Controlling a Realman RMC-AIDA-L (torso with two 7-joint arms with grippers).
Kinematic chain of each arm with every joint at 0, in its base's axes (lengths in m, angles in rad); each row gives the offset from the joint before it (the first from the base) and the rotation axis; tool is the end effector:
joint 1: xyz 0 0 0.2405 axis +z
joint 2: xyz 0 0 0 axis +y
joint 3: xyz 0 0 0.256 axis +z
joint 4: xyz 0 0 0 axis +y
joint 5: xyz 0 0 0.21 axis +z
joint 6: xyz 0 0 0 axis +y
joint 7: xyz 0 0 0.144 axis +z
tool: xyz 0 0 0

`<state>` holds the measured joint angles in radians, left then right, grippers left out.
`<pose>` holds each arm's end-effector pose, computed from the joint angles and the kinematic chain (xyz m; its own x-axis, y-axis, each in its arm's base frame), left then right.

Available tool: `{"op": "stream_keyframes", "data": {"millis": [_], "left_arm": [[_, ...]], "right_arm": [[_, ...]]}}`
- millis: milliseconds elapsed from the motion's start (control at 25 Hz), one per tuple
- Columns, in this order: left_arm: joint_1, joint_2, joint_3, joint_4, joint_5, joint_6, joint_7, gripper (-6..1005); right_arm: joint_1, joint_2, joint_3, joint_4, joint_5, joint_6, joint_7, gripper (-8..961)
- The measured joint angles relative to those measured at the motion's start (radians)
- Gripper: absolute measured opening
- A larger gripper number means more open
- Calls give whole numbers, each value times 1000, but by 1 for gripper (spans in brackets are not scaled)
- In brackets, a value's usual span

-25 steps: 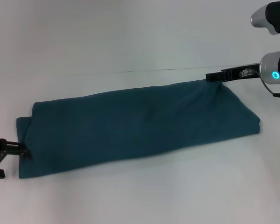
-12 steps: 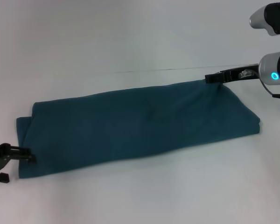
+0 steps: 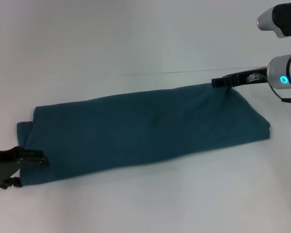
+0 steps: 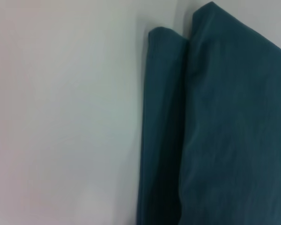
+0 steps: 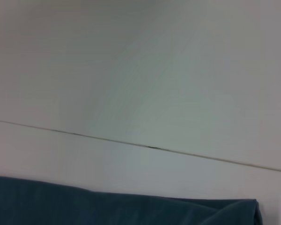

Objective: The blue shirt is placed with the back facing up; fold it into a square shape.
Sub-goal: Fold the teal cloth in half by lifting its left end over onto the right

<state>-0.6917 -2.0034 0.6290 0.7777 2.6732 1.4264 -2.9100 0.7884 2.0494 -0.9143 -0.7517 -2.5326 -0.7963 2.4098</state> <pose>-0.3028 0.3728 0.0448 -0.1720 0.9318 0.3196 0.9529 0.2397 -0.1860 0.2430 0.4645 0.0317 0.6224 -0.6628 -0.4163 -0.7346 -0.3110 -0.6030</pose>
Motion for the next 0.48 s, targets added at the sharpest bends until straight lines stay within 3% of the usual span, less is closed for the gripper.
{"op": "stream_keyframes", "data": {"millis": [480], "left_arm": [[-14, 0, 8, -36, -27, -29, 12, 937]], "right_arm": [[0, 4, -10, 0, 0, -6, 0, 928]]}}
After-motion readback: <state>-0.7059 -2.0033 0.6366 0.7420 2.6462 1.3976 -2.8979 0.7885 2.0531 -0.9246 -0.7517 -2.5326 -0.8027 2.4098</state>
